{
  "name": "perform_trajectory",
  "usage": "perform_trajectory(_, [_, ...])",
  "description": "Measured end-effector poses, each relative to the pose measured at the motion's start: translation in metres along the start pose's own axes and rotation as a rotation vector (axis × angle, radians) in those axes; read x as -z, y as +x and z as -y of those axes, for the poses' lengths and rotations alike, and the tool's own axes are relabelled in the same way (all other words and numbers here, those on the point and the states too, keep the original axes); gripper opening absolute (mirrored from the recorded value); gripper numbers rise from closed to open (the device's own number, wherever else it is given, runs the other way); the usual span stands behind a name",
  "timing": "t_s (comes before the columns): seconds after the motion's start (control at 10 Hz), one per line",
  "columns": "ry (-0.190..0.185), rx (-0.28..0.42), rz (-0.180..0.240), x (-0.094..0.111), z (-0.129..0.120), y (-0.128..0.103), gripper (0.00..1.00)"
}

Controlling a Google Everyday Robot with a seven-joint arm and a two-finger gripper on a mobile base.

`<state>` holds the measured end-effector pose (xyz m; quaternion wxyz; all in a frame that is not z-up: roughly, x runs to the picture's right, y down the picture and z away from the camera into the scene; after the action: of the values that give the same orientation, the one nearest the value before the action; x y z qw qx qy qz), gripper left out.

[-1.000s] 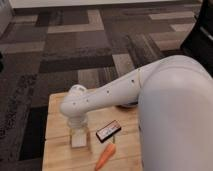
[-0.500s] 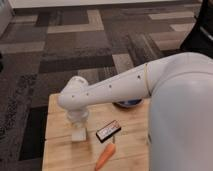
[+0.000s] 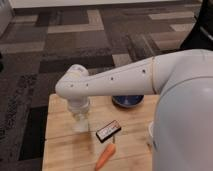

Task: Wipe the white sponge on the table

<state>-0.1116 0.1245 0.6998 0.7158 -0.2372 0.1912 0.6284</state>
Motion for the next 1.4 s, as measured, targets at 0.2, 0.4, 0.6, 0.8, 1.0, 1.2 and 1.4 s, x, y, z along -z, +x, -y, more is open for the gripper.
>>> perform_trajectory(0.2, [0.000,0.002,-0.001,0.000,-0.001,0.000,0.00])
perform_trajectory(0.4, [0.010,-0.062,-0.007,-0.005,0.025,-0.003,0.00])
perform_trajectory(0.6, [0.016,-0.162,-0.023,-0.017,0.075,-0.009,0.00])
perform_trajectory(0.8, [0.035,-0.232,-0.022,-0.022,0.129,-0.022,0.00])
perform_trajectory(1.0, [0.057,-0.245,0.001,-0.012,0.151,-0.037,0.00])
perform_trajectory(1.2, [0.056,-0.243,-0.001,-0.012,0.150,-0.036,0.00])
perform_trajectory(1.4, [0.057,-0.242,-0.002,-0.013,0.149,-0.035,0.00])
